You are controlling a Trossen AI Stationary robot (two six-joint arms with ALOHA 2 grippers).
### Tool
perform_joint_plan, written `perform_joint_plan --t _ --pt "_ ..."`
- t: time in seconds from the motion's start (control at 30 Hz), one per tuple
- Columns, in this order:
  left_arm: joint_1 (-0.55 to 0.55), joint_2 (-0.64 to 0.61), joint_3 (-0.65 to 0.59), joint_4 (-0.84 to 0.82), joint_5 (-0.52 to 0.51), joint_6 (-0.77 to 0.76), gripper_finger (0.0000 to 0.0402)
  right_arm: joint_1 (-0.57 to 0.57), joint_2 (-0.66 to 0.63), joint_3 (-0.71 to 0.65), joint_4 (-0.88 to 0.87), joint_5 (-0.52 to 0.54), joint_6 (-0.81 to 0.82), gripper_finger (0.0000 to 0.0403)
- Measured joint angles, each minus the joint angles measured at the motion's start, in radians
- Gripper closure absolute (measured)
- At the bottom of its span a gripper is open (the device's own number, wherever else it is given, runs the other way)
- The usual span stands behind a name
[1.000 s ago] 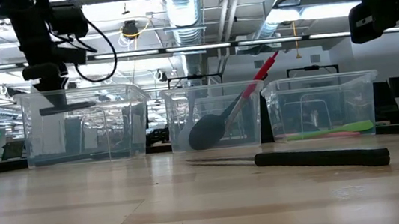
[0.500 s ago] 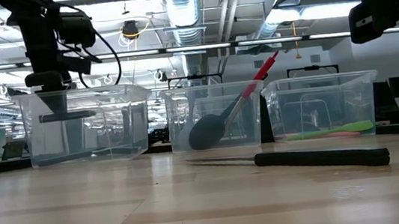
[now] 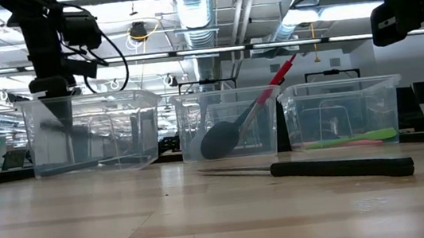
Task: Pick & Place Kitchen Items
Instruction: Put the black knife into the top left transparent bin
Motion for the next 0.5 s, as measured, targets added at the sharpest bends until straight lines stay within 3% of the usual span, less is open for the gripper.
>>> perform_joint_plan --t 0.3,0.5 --pt "0.0 0.001 0.011 0.005 -0.002 0.0 0.0197 0.0 0.0 0.0 0.0 0.0 0.0 0.0278" --pt "-0.026 -0.049 0.11 0.006 0.048 -0.001 0.0183 0.0 0.0 0.0 0.0 0.0 0.0 0.0278"
